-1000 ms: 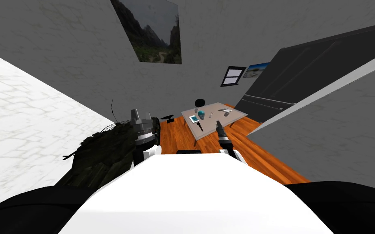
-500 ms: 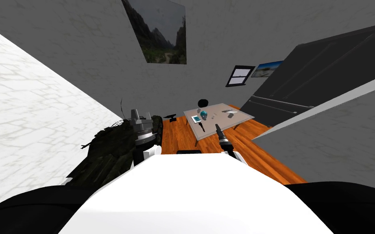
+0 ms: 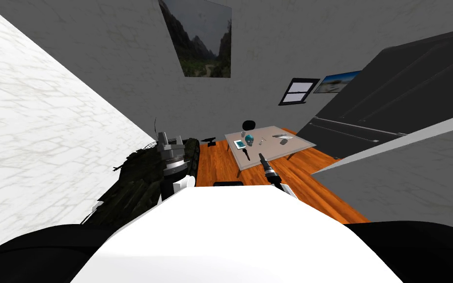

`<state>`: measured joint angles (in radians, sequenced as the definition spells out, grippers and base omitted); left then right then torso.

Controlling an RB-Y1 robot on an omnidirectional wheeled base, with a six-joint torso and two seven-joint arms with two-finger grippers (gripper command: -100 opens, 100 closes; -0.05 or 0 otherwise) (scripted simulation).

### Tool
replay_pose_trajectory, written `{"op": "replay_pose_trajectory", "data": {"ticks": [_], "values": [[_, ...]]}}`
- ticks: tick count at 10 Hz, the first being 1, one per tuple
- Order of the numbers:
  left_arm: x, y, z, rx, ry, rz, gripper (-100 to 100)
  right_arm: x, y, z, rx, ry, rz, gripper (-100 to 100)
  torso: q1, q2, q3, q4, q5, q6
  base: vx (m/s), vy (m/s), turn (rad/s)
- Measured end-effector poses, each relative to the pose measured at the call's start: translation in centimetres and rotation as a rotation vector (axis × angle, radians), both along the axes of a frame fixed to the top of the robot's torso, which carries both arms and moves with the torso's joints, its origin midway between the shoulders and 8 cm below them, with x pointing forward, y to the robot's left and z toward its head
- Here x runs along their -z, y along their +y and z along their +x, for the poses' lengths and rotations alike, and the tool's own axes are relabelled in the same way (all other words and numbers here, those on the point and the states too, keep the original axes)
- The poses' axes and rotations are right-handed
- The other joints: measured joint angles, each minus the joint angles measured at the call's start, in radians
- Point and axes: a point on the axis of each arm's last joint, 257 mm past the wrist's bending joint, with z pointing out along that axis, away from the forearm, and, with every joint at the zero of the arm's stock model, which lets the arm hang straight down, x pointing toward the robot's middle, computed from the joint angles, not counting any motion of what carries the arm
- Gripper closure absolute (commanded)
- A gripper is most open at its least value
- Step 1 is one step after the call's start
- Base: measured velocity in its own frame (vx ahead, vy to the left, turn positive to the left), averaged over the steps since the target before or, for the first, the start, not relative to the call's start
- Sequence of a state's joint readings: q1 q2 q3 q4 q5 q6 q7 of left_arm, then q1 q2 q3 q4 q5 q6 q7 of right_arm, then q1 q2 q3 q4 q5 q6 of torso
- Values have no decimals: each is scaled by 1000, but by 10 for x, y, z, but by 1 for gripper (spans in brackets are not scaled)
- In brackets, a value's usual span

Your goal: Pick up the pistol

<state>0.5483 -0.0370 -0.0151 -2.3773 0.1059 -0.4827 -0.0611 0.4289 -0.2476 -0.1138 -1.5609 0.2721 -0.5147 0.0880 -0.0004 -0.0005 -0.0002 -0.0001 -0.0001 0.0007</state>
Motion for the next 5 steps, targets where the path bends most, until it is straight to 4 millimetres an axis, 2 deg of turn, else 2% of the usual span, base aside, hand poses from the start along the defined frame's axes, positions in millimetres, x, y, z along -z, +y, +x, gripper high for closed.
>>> {"op": "replay_pose_trajectory", "data": {"ticks": [1,2,3,4,5], "values": [[0,0,0,0,0,0,0,14,-5,-4,2,38,-28,-100,1,0,0,0,0,-1,-3,13,94],[0,0,0,0,0,0,0,24,-11,-4,6,66,-42,-100,0,0,0,0,0,0,-4,19,277],[0,0,0,0,0,0,0,35,-15,-6,6,96,-68,-100,1,0,0,0,0,-1,0,13,102],[0,0,0,0,0,0,0,47,-18,-12,9,124,-82,-100,1,0,0,0,0,0,1,8,-47],[0,0,0,0,0,0,0,52,-21,-13,11,136,-86,-100,0,0,0,0,0,0,-2,24,221]]}}
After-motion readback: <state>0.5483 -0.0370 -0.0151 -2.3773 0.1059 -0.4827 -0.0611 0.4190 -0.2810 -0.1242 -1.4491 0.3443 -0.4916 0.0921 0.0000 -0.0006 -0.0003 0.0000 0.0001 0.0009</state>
